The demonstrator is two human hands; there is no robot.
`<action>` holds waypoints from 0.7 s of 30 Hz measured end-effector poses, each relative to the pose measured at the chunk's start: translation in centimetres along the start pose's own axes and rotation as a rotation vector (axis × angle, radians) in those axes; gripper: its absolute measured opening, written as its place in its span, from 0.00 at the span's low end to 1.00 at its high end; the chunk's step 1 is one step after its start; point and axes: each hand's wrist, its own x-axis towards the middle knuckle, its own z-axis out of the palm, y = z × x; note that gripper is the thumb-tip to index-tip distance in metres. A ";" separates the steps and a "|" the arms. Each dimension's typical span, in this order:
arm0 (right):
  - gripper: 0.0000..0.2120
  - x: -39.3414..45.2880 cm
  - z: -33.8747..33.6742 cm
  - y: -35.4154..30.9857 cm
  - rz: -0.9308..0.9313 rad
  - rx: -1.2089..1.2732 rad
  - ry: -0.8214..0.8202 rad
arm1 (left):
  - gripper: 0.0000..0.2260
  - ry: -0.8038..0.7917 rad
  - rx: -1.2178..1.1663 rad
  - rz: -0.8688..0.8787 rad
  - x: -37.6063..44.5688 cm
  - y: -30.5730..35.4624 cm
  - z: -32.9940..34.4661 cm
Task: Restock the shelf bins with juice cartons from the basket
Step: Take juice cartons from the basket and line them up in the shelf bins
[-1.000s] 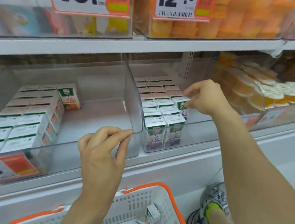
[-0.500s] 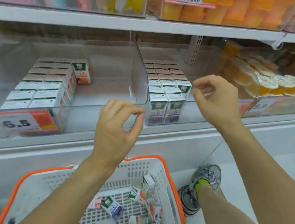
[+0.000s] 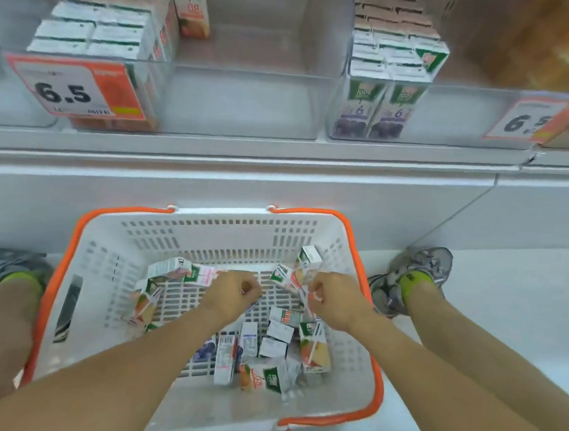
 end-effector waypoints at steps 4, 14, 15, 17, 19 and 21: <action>0.12 0.9 2.4 1.2 0.000 -0.146 -0.076 | 0.10 0.107 0.025 -0.022 1.6 -3.3 2.2; 0.11 2.5 4.9 1.7 0.132 -0.157 -0.065 | 0.38 -0.035 0.436 -0.095 6.5 -8.6 3.7; 0.11 2.8 4.9 1.4 0.122 -0.147 -0.059 | 0.40 -0.039 0.447 -0.118 6.7 -8.6 3.5; 0.07 3.1 5.2 1.0 0.103 -0.163 -0.103 | 0.38 -0.057 0.446 -0.142 6.4 -8.6 3.5; 0.10 3.1 6.0 0.7 0.094 -0.248 -0.148 | 0.34 -0.054 0.359 -0.143 5.3 -9.0 4.1; 0.07 3.2 6.6 1.0 0.072 -0.353 -0.105 | 0.30 -0.006 0.174 -0.167 3.9 -9.3 4.9</action>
